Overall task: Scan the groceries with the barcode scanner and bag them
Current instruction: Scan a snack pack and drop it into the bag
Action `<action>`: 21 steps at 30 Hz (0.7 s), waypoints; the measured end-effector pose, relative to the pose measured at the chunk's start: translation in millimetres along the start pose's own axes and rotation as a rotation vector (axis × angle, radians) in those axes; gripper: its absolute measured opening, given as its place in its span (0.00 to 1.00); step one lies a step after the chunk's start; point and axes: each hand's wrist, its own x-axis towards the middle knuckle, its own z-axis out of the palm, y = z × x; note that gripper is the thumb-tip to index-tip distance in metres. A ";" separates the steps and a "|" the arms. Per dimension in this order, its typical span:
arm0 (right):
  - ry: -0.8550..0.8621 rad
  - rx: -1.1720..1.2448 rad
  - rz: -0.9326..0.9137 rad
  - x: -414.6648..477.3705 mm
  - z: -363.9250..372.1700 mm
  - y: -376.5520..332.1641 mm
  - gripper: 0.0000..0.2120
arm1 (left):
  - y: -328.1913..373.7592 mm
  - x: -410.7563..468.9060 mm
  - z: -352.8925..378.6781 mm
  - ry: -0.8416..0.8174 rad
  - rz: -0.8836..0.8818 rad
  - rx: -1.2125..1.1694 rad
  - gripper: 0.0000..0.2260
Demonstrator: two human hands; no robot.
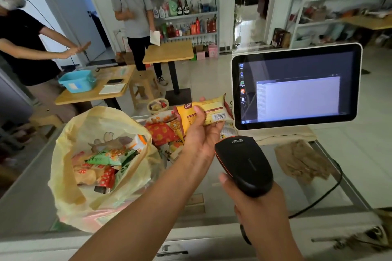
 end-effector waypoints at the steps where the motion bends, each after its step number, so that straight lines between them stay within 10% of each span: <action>1: 0.005 -0.001 -0.003 -0.3 -0.8 0.1 0.11 | -0.3 0.4 0.5 -0.002 -0.002 -0.018 0.19; 21: 0.034 0.044 0.004 -1.5 -4.1 4.4 0.13 | 15.1 -14.1 9.7 -0.109 -0.004 -0.007 0.14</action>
